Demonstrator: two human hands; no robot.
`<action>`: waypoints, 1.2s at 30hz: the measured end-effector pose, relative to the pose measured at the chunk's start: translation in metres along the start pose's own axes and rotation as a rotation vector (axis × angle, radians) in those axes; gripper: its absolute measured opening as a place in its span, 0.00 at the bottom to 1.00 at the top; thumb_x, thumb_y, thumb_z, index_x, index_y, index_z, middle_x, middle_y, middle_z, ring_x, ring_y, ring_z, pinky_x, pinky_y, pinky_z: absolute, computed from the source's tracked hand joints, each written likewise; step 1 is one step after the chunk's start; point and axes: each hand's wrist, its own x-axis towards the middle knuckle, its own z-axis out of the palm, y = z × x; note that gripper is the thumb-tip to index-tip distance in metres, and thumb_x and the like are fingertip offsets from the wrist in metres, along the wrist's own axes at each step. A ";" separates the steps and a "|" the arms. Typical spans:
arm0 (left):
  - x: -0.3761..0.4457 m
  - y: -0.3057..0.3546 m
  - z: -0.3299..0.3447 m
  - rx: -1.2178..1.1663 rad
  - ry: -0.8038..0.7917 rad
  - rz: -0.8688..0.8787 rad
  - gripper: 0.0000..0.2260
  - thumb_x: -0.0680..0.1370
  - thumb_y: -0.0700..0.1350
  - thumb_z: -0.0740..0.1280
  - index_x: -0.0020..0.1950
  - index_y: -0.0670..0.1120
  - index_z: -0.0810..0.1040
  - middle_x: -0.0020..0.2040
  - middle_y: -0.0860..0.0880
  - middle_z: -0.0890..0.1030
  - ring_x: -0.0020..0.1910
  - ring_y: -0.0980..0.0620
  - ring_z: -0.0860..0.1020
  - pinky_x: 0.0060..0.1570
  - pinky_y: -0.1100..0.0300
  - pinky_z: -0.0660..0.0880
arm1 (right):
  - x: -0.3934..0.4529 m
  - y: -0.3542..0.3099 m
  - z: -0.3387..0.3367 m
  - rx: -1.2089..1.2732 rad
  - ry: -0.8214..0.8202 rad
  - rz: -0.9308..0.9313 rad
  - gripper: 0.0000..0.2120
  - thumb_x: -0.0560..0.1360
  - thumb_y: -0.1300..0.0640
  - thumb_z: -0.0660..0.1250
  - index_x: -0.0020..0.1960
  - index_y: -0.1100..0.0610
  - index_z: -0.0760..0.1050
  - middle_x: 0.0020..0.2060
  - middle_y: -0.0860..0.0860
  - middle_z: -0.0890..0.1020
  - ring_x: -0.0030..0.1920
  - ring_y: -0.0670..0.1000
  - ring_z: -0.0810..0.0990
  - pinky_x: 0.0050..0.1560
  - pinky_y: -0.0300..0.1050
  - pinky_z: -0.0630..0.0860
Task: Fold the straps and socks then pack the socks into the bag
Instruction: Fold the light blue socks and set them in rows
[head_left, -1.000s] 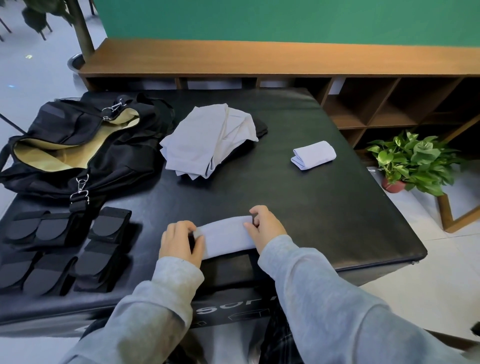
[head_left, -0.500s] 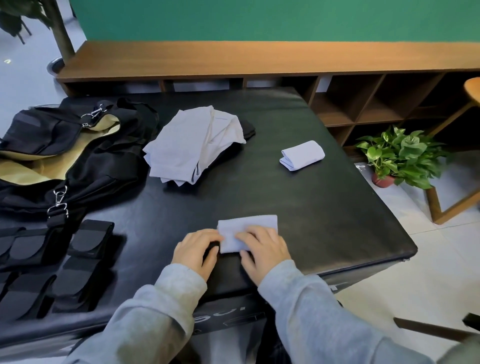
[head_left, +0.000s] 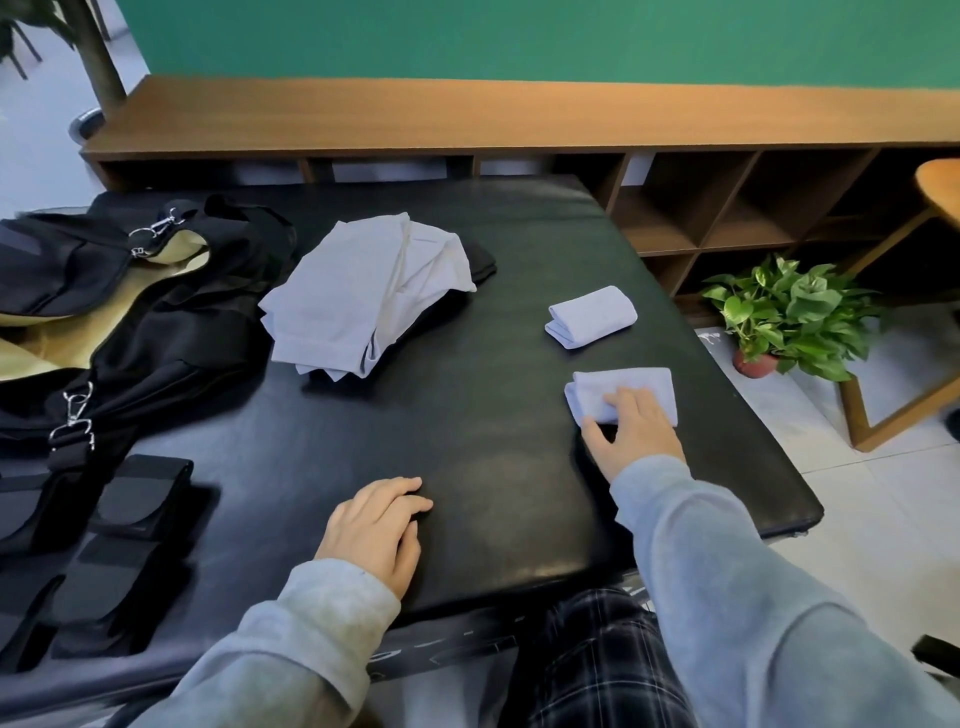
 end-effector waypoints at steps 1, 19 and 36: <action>0.000 0.000 0.000 0.002 0.002 -0.005 0.11 0.71 0.46 0.56 0.51 0.56 0.71 0.56 0.56 0.77 0.56 0.55 0.72 0.50 0.58 0.69 | 0.004 -0.001 -0.001 -0.024 -0.028 0.018 0.25 0.76 0.44 0.60 0.69 0.53 0.64 0.69 0.46 0.65 0.71 0.49 0.62 0.66 0.49 0.65; 0.002 0.005 0.002 0.061 0.012 0.027 0.12 0.70 0.43 0.55 0.49 0.51 0.73 0.53 0.51 0.80 0.57 0.52 0.72 0.44 0.55 0.71 | 0.070 -0.003 0.007 -0.022 -0.140 0.072 0.33 0.75 0.44 0.61 0.75 0.50 0.52 0.75 0.47 0.57 0.74 0.51 0.56 0.71 0.54 0.59; 0.011 0.008 0.001 0.150 0.123 -0.116 0.14 0.71 0.39 0.59 0.56 0.45 0.74 0.64 0.43 0.73 0.66 0.46 0.65 0.60 0.51 0.64 | -0.040 -0.067 0.051 -0.033 0.192 -0.418 0.27 0.69 0.58 0.60 0.68 0.57 0.67 0.70 0.53 0.69 0.72 0.54 0.60 0.70 0.52 0.50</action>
